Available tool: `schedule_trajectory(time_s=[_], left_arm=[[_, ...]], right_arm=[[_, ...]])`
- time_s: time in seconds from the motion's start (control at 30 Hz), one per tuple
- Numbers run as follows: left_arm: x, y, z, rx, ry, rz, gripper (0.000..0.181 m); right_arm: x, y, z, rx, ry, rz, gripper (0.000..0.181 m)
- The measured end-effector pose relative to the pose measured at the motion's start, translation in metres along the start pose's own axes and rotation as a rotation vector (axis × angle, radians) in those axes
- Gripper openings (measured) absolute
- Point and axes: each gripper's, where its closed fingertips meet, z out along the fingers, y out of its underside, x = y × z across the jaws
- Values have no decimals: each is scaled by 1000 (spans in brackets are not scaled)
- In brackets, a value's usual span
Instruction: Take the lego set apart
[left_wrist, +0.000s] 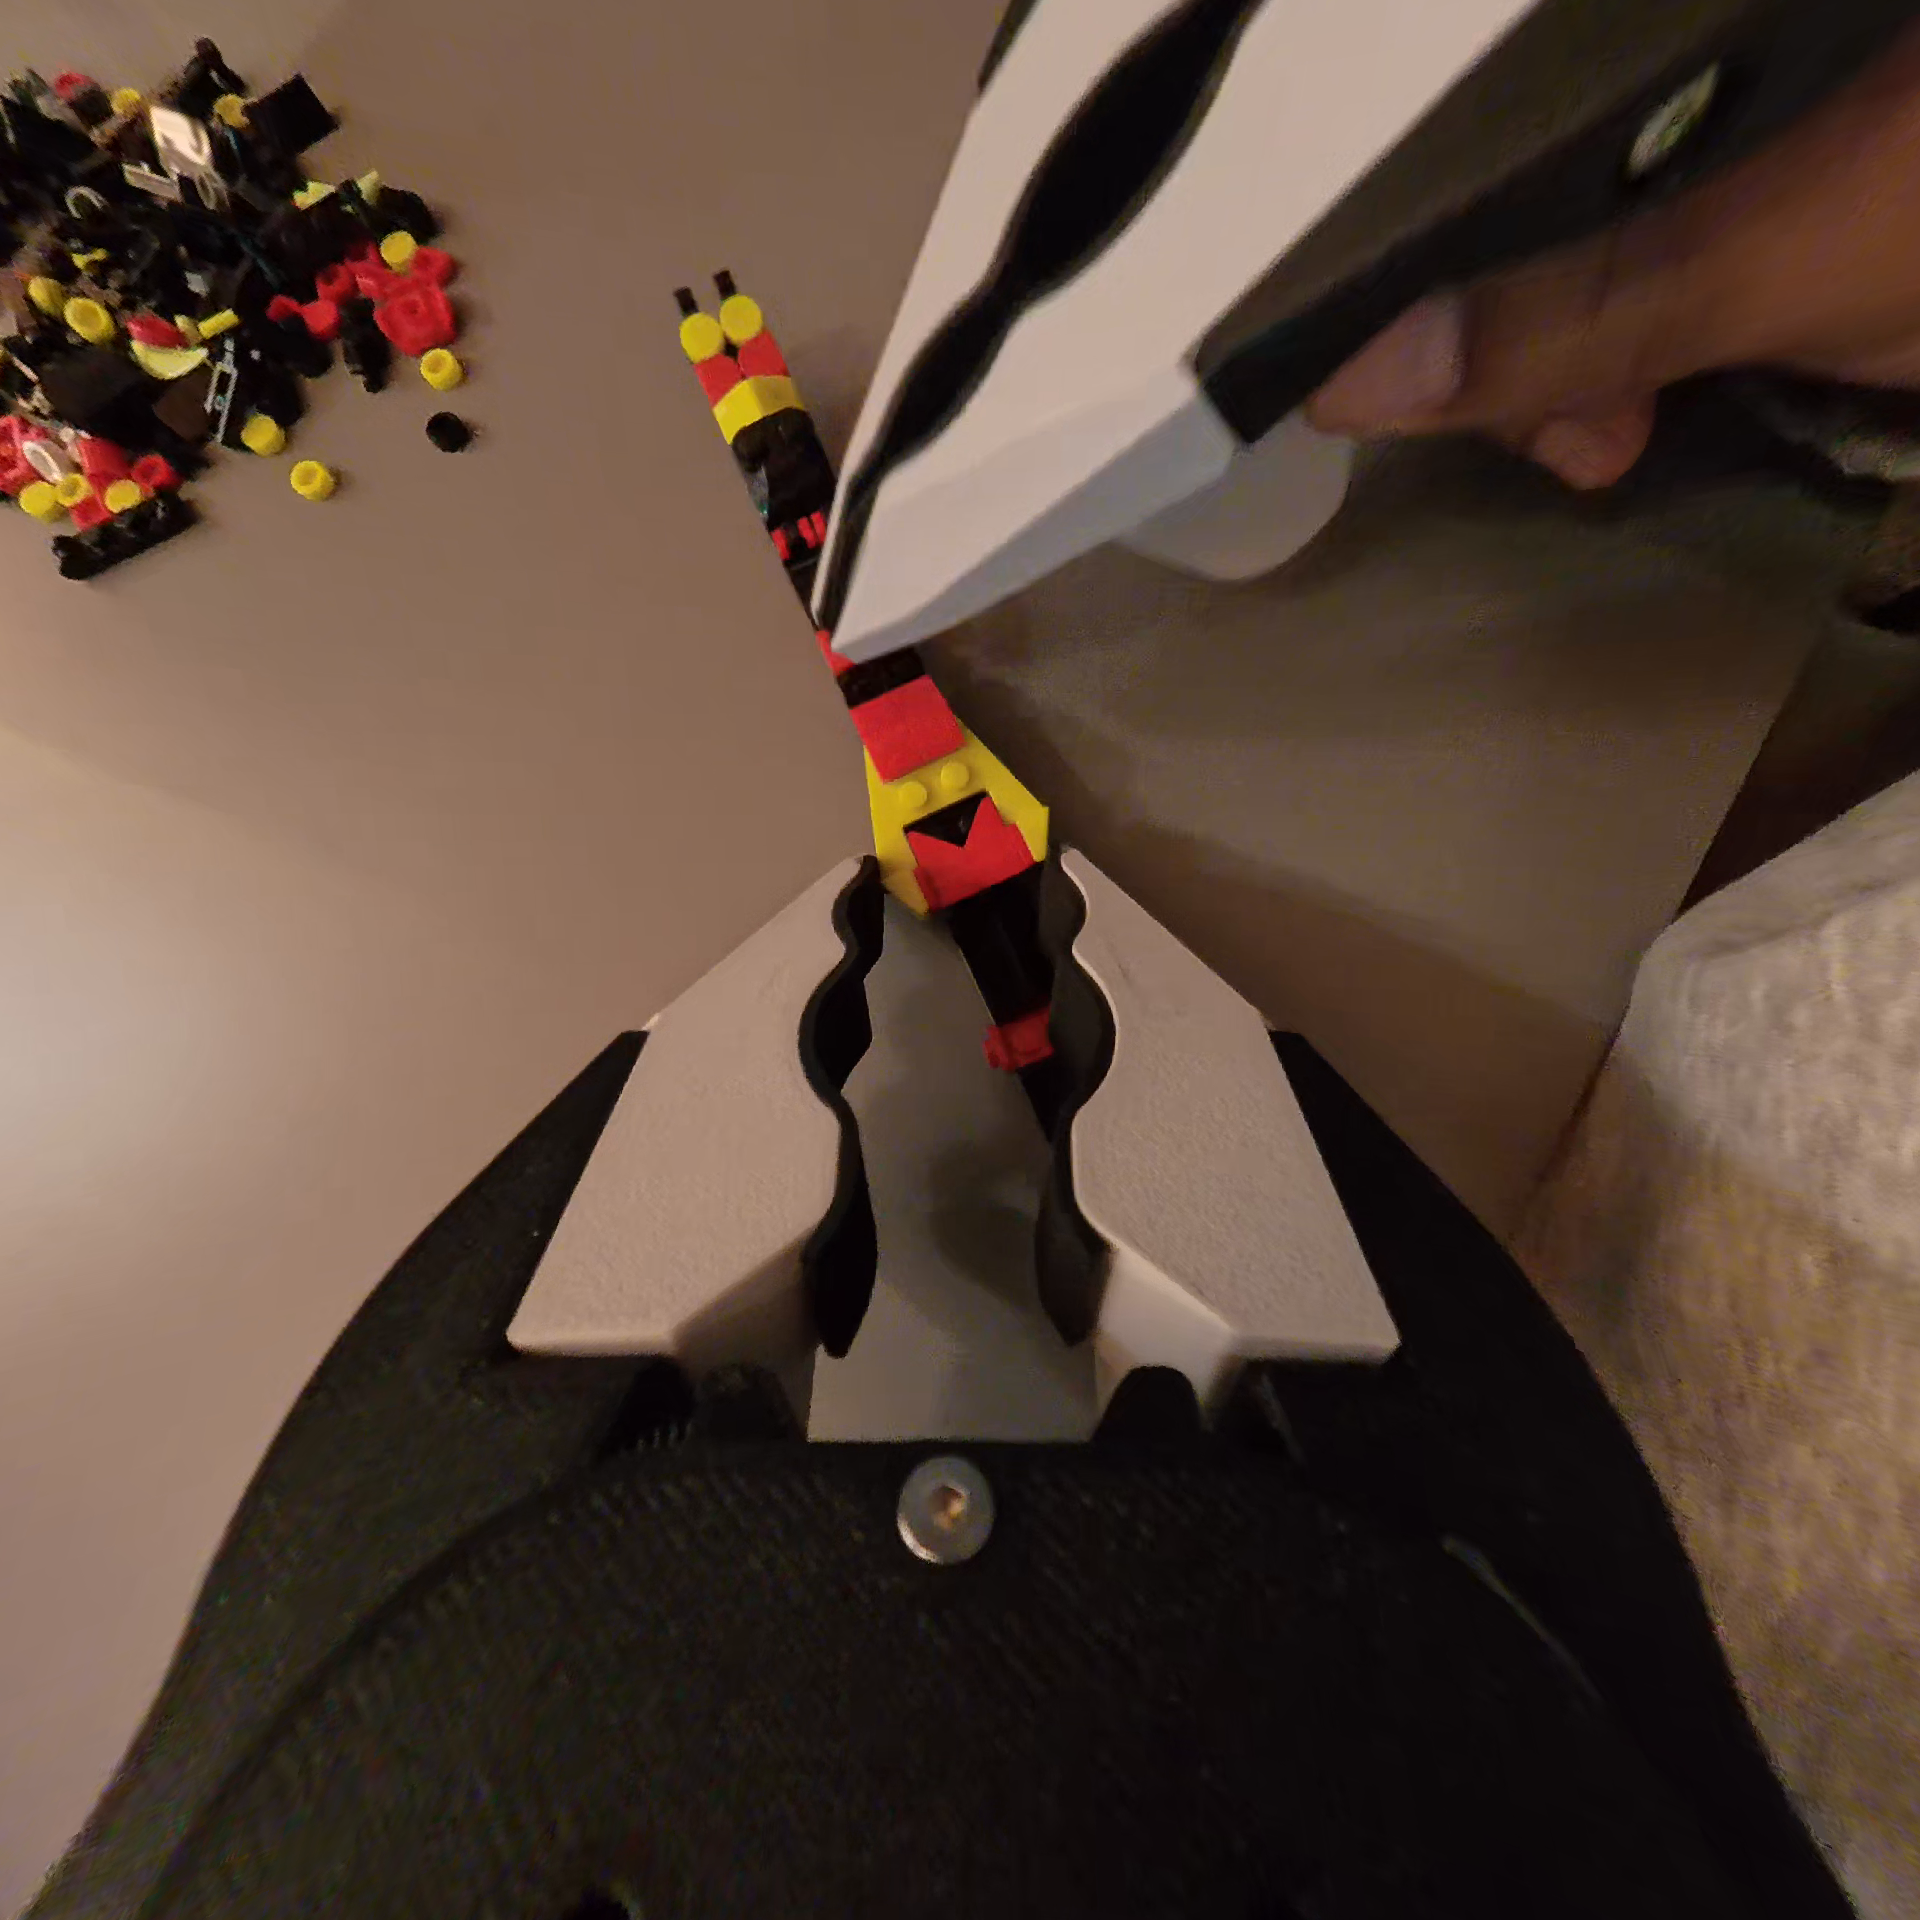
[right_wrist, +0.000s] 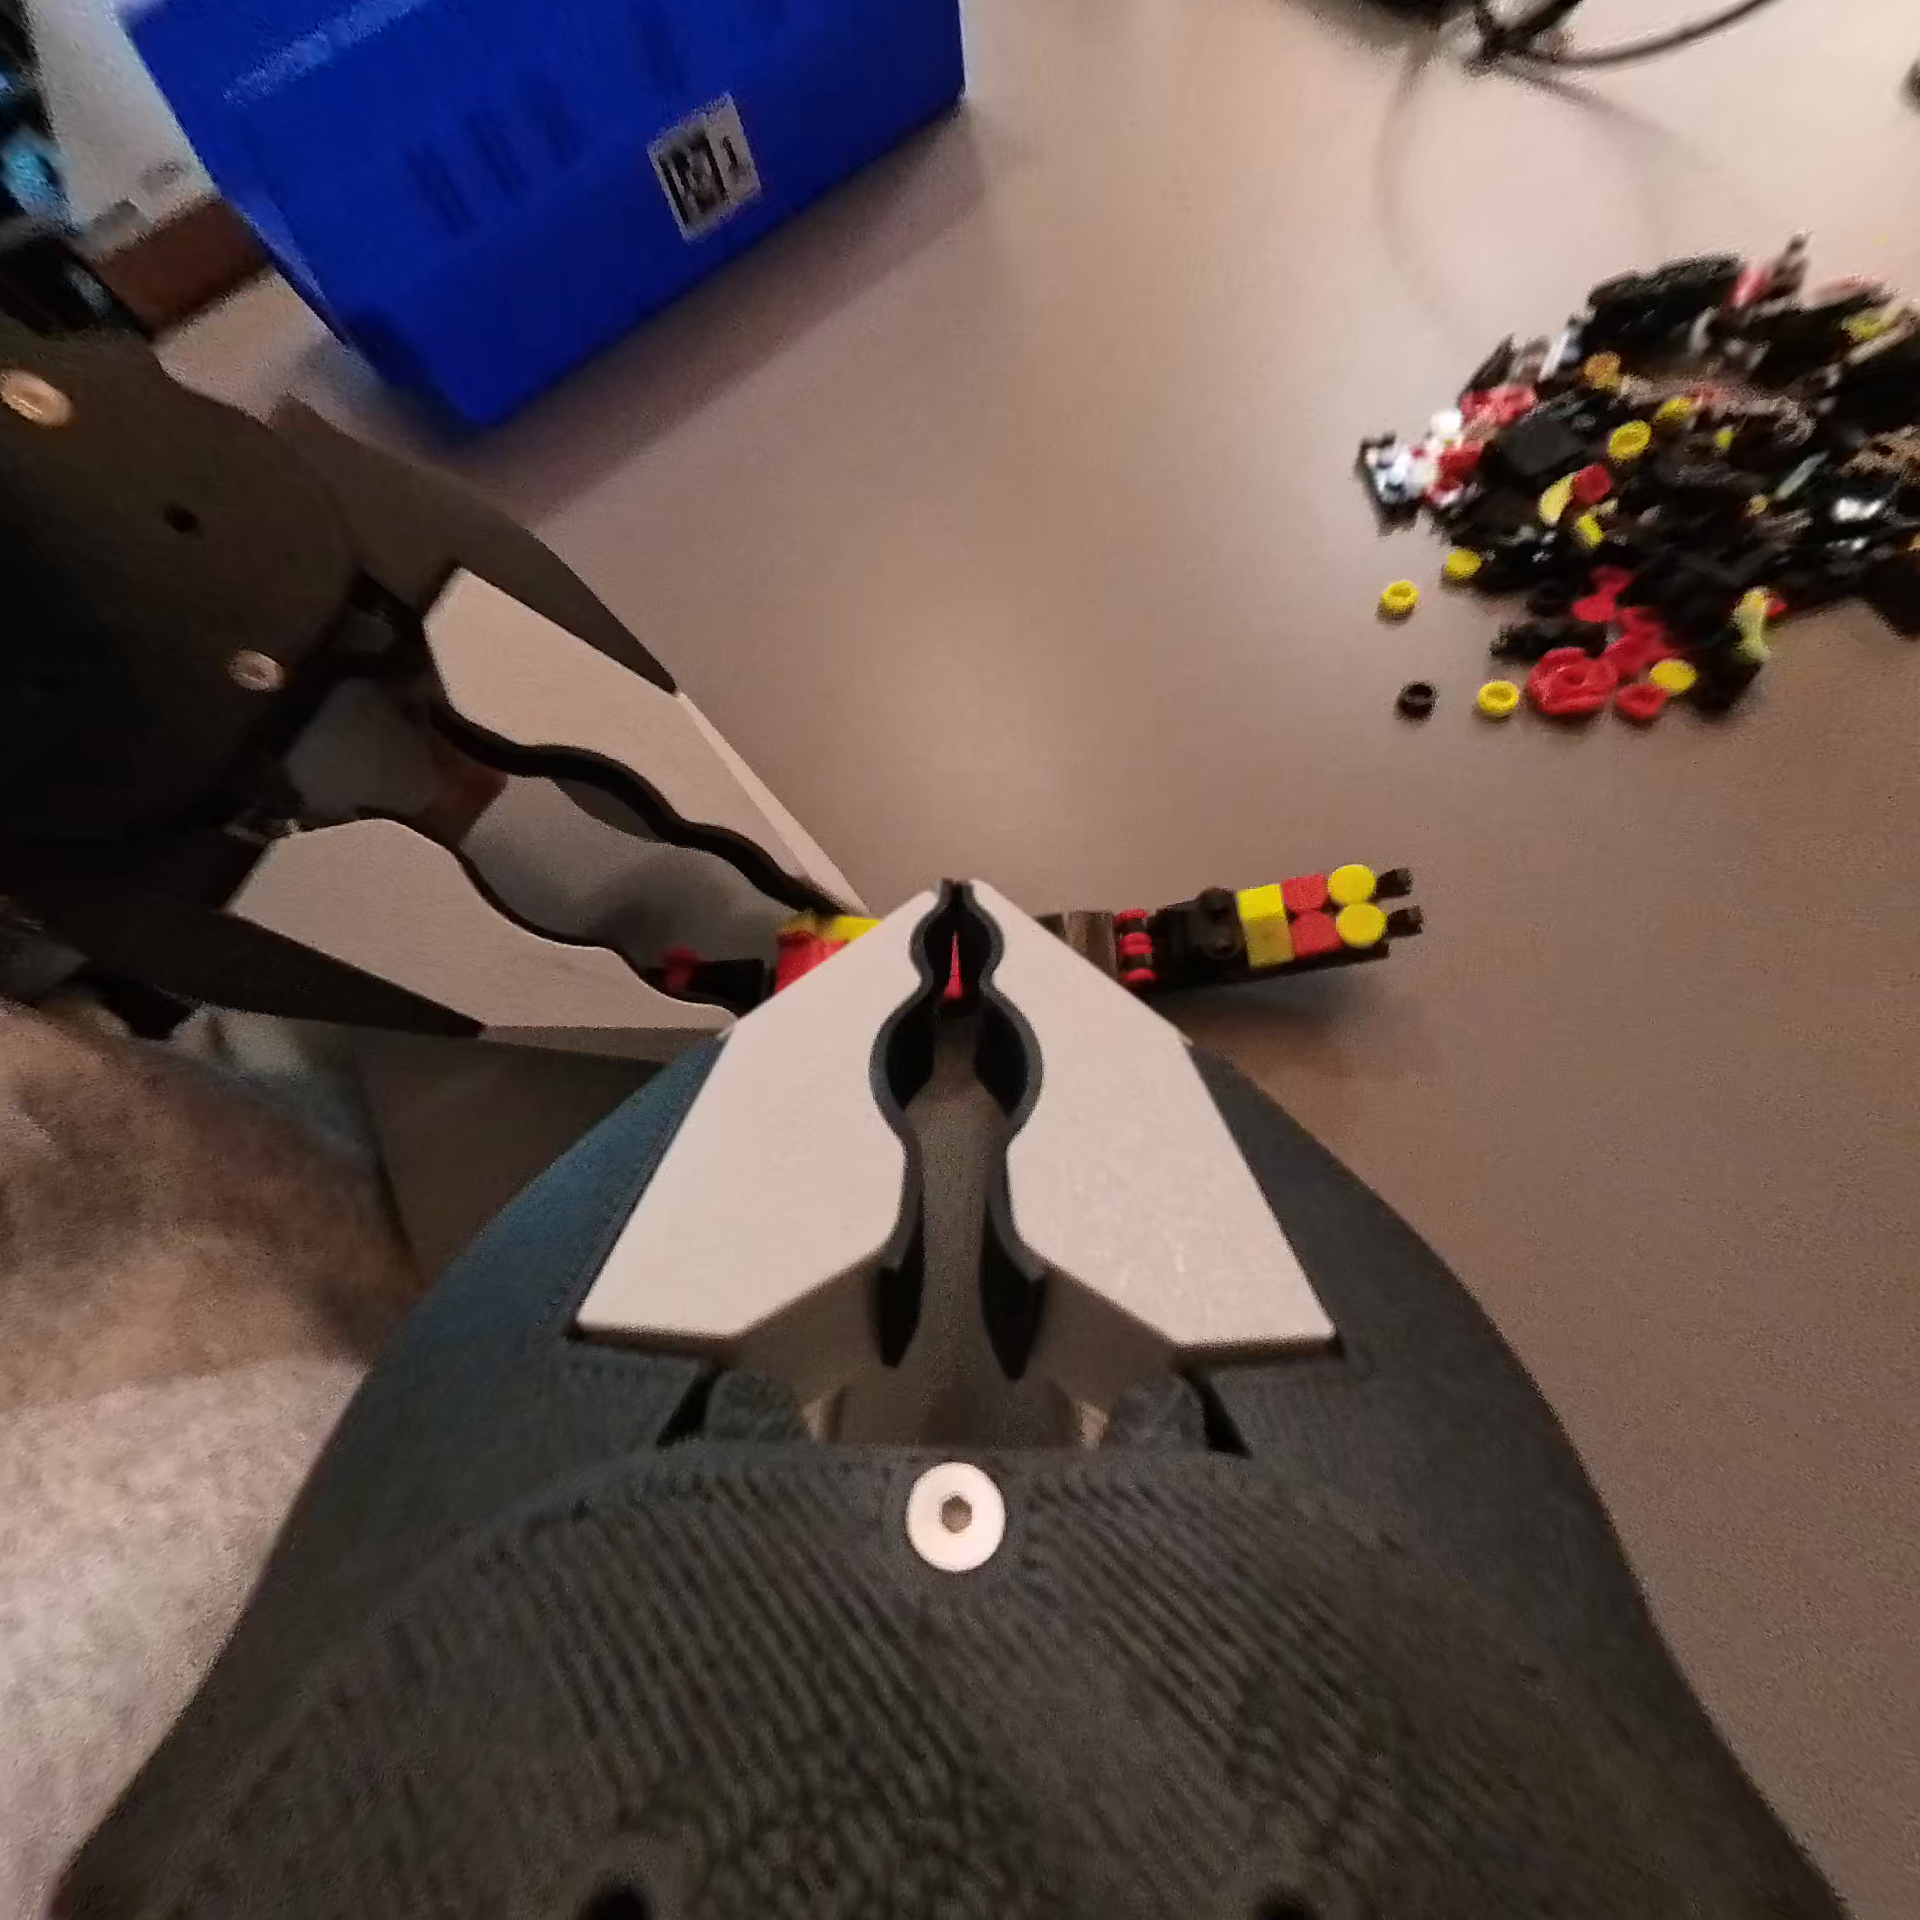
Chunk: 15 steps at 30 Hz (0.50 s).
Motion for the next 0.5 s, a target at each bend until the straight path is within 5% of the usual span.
schedule_trajectory(time_s=[0.03,0.23,0.5], left_arm=[[0,0,0,3,2,2,34],[1,0,-1,12,49,-32,33],[1,3,-4,-3,77,-18,33]], right_arm=[[-1,-5,-4,36,-18,8,0],[21,-10,-21,130,48,2,5],[27,2,-19,51,72,-42,18]])
